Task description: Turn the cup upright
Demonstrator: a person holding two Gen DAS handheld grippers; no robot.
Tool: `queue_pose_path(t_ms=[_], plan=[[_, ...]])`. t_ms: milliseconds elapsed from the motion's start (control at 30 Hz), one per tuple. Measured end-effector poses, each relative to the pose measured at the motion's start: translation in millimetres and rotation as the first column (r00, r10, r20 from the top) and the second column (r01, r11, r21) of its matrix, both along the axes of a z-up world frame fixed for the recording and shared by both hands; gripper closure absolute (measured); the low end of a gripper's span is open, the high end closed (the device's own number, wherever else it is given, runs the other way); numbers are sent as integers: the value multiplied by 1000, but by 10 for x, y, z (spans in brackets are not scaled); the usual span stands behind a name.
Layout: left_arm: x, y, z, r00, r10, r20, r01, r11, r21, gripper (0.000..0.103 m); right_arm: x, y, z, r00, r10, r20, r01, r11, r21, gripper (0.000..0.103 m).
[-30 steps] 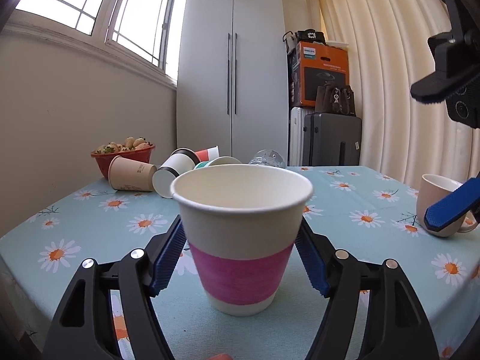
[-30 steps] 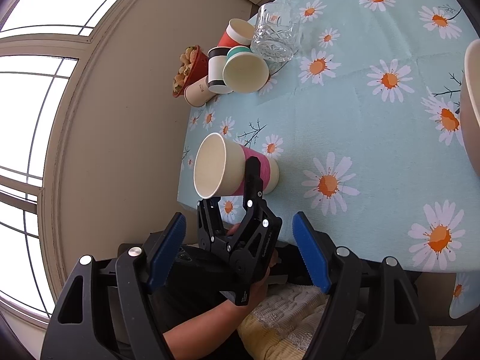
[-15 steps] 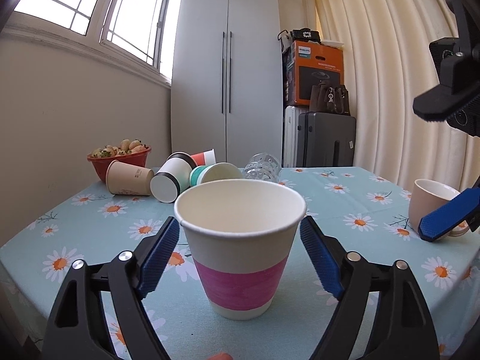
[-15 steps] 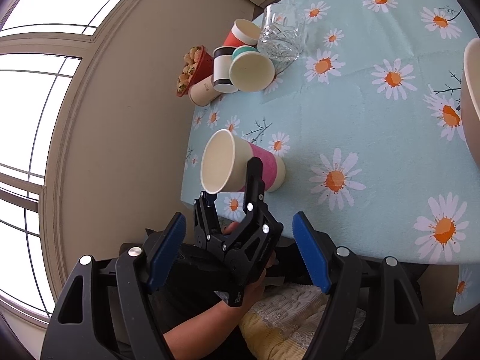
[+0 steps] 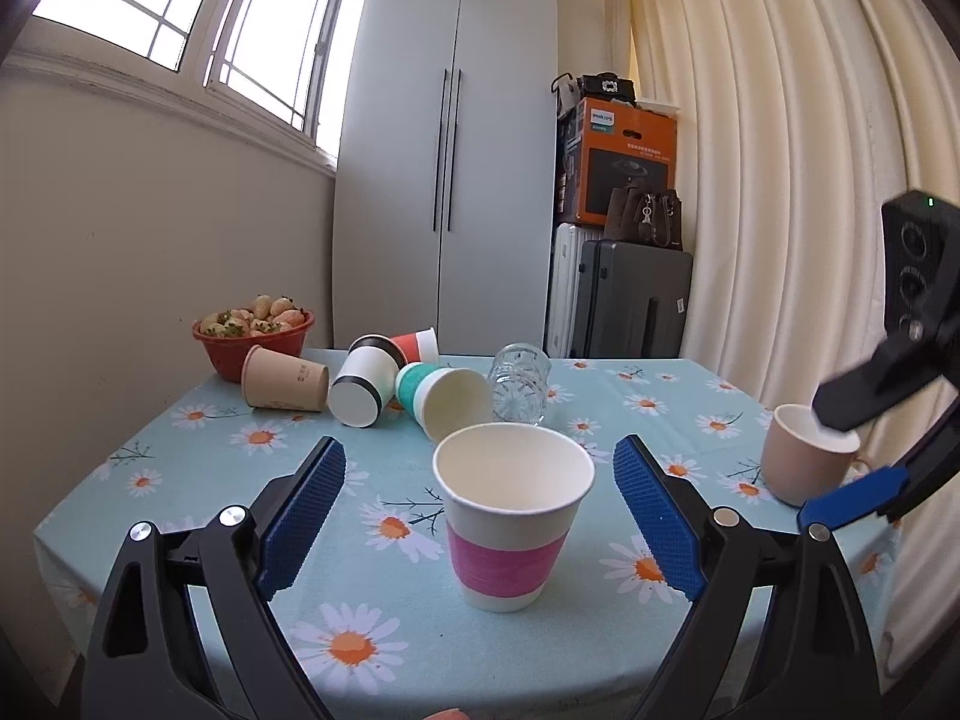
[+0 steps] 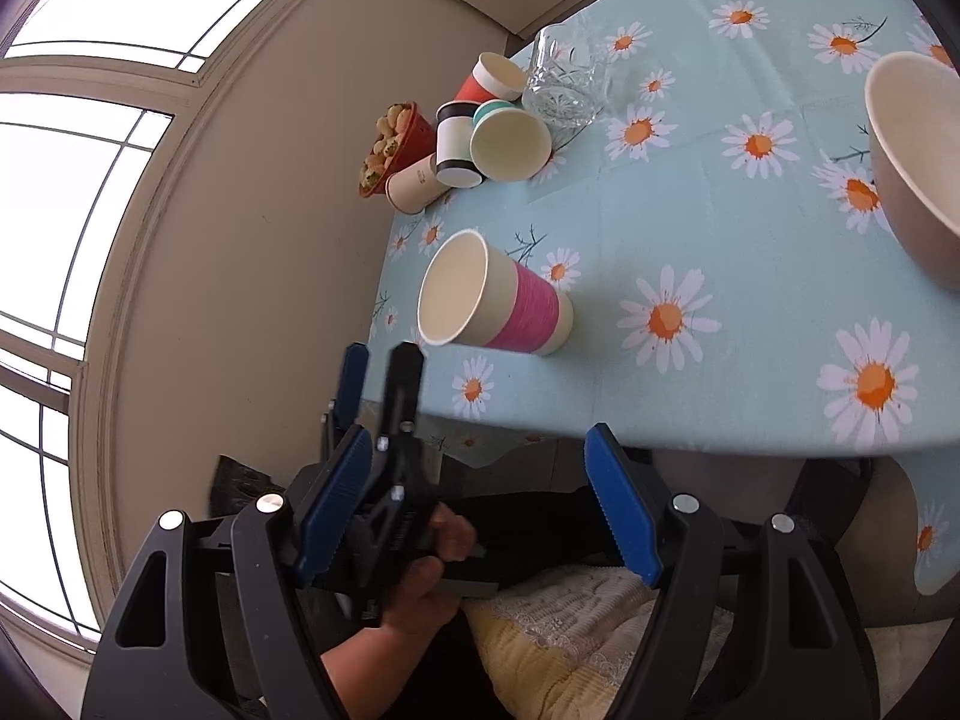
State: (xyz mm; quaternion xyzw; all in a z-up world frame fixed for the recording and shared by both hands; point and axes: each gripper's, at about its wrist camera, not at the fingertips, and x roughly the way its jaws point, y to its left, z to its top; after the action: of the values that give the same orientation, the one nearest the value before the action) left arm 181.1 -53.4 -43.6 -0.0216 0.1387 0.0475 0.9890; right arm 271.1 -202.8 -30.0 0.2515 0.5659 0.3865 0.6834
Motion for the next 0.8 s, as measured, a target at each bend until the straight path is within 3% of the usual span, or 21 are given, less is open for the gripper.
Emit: queue_pose_path(t_ms=[267,400,667,800], plan=[[-351,144,310,993,-80,-84,80,997,-5,14,-409,68,34,999,11,34,-10,999,-37,30],[-579,270,383,980,-139,-139,136,990,-30,14,-648,76,93,992,6,124,3,997,-77,30],[-985,534,459,958,-193,-211,176,979,-100,14,-1159,28,232,938,-25,345,91,980,-176,30],[-1161,573,487,949,-219,-227,204,975,-87,14,-1412,-92,303,874,-88,477,215,952,-217,30]])
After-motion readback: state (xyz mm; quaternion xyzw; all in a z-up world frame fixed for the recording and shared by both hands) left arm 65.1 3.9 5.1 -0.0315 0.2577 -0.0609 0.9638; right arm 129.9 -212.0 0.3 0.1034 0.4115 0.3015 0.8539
